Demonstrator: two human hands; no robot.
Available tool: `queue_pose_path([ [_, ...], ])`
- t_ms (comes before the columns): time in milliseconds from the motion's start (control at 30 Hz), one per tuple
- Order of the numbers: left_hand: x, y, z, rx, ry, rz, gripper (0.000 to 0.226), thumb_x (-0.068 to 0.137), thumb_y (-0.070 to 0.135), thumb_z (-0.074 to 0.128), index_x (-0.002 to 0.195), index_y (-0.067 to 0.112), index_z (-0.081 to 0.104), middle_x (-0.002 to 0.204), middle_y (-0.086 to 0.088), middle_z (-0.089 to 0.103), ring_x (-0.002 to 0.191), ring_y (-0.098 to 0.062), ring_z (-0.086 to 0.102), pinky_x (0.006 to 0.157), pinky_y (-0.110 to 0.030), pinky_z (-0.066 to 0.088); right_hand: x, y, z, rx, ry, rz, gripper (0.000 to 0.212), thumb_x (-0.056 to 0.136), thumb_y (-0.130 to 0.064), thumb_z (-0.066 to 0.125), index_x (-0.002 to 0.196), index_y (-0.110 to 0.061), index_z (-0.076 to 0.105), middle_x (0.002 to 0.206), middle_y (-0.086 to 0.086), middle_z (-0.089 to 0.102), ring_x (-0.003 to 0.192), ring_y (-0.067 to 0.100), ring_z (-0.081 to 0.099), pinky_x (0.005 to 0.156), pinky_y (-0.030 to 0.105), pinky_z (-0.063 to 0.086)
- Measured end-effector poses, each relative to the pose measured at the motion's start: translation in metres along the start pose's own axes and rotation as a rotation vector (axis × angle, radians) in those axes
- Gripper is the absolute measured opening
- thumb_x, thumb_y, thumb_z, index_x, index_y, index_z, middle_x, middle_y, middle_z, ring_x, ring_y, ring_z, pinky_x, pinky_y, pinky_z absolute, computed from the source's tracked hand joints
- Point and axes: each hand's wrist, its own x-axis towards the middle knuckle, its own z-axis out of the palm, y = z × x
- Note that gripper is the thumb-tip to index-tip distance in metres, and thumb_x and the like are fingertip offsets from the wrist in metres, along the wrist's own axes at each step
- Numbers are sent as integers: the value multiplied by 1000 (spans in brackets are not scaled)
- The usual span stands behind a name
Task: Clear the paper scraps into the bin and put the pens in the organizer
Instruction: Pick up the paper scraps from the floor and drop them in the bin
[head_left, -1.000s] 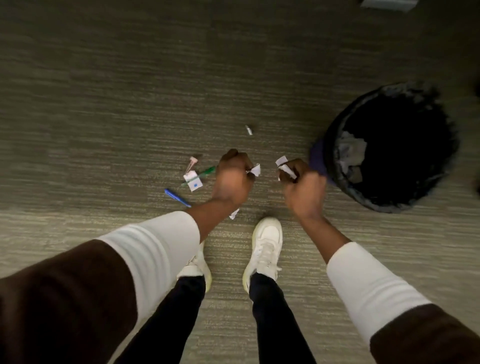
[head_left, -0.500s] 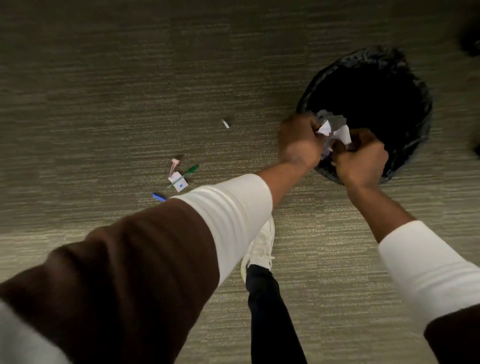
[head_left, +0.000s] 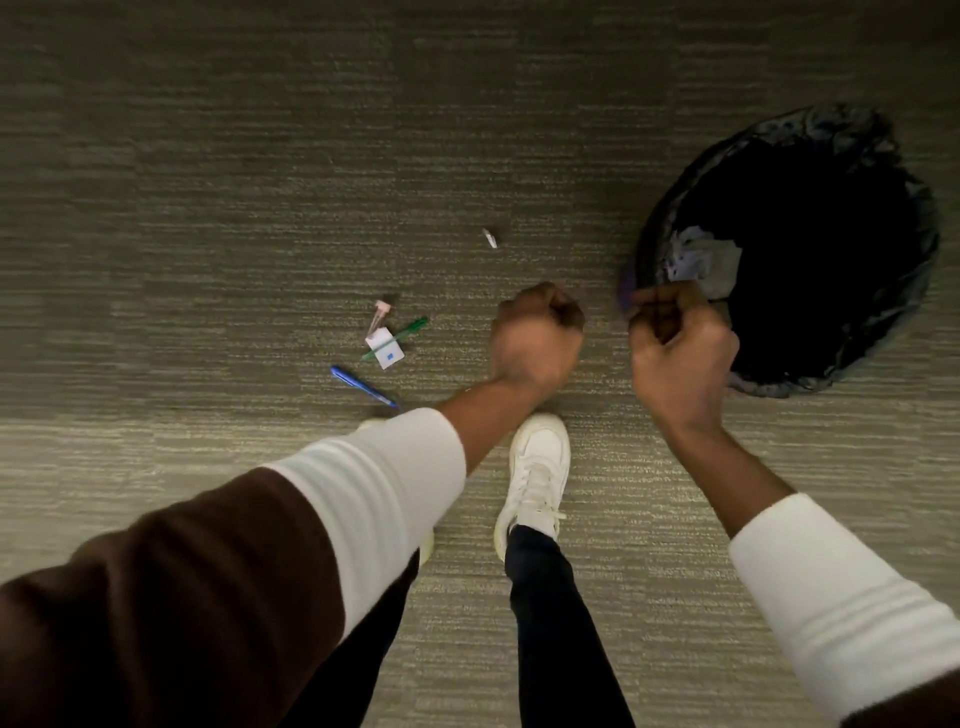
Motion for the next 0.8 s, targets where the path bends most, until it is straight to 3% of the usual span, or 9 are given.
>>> queue_pose_path([
  [133,0,-62,-31,24,26,-133,14,92,20,67,90,11,77,88,-11,82,81,-33,80,77,-45,67,-24,-13,49,-37,-191,-78,20,80,-4,66,95,-15,73,88,-1,76,72,17,70,70,33,58],
  [233,5,-113,-51,82,-9,-223,15,91,19,66,77,14,69,94,-13,83,92,-31,79,88,-43,64,-43,-10,85,-133,-351,-102,21,81,-2,67,93,-17,73,87,-2,77,75,20,72,70,35,59],
  [300,12,-149,-64,58,-33,-302,18,93,19,65,78,10,67,96,-19,82,95,-36,79,89,-46,64,-53,-2,110,-211,-456,-97,18,83,-4,67,94,-17,73,88,1,78,78,24,74,69,31,58],
  [367,23,-182,-75,-38,-61,-417,17,95,16,62,91,1,70,100,-23,80,91,-39,79,86,-51,66,-59,11,135,-314,-584,-78,16,86,-14,70,102,-17,72,92,3,79,86,28,75,74,30,57],
  [467,43,-221,-88,-254,-81,-592,10,100,12,60,92,10,65,97,-16,75,71,-28,74,74,-39,68,-61,31,170,-469,-779,-4,36,89,-36,77,118,-18,65,106,5,78,104,29,72,88,35,58],
  [567,65,-249,-89,-456,22,-752,14,103,18,63,113,8,61,88,-17,73,61,-23,73,56,-34,66,-66,48,204,-578,-899,-75,52,85,-43,80,125,-17,59,116,10,72,110,33,69,91,39,58],
  [667,84,-275,-85,-582,-8,-817,13,105,24,61,109,12,60,86,-17,71,69,-27,75,41,-29,58,-74,64,236,-653,-999,-213,57,84,-44,81,128,-21,53,122,11,57,107,38,67,87,40,54],
  [800,113,-307,-77,-705,10,-830,17,106,26,61,113,11,57,109,-16,71,88,-31,75,48,-32,62,-80,80,274,-673,-1078,-319,64,84,-37,84,136,-28,47,136,15,44,109,37,66,90,41,57],
])
